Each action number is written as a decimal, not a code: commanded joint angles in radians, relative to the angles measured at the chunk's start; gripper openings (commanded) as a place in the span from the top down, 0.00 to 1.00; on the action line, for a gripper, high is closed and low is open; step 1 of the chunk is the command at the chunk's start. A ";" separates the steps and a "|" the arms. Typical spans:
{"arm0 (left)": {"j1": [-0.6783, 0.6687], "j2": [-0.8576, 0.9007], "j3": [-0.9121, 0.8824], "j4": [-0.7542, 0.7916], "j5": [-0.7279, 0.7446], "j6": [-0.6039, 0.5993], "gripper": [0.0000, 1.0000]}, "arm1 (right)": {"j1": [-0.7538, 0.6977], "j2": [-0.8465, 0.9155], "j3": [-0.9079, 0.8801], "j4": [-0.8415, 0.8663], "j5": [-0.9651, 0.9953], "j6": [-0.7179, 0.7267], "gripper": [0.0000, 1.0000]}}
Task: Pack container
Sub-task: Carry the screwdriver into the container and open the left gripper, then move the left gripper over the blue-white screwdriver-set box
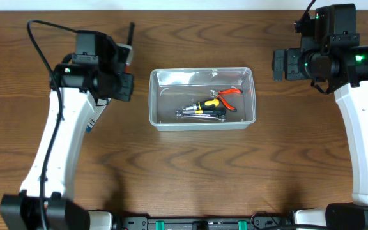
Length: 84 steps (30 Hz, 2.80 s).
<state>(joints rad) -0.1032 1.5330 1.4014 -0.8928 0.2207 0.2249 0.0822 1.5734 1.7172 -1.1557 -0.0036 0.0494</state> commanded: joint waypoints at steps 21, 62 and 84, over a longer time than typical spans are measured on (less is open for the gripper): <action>-0.442 0.047 0.016 -0.042 -0.005 0.344 0.94 | -0.002 0.004 0.003 0.000 0.000 0.013 0.01; -0.443 0.410 0.016 -0.033 -0.103 0.505 0.62 | -0.002 0.004 0.003 0.000 0.000 0.013 0.01; -0.344 0.223 0.296 -0.064 -0.284 0.262 0.32 | -0.002 0.004 0.003 0.000 0.000 0.013 0.01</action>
<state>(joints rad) -0.4934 1.8244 1.6520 -0.9432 0.0135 0.5667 0.0822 1.5734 1.7172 -1.1557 -0.0036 0.0494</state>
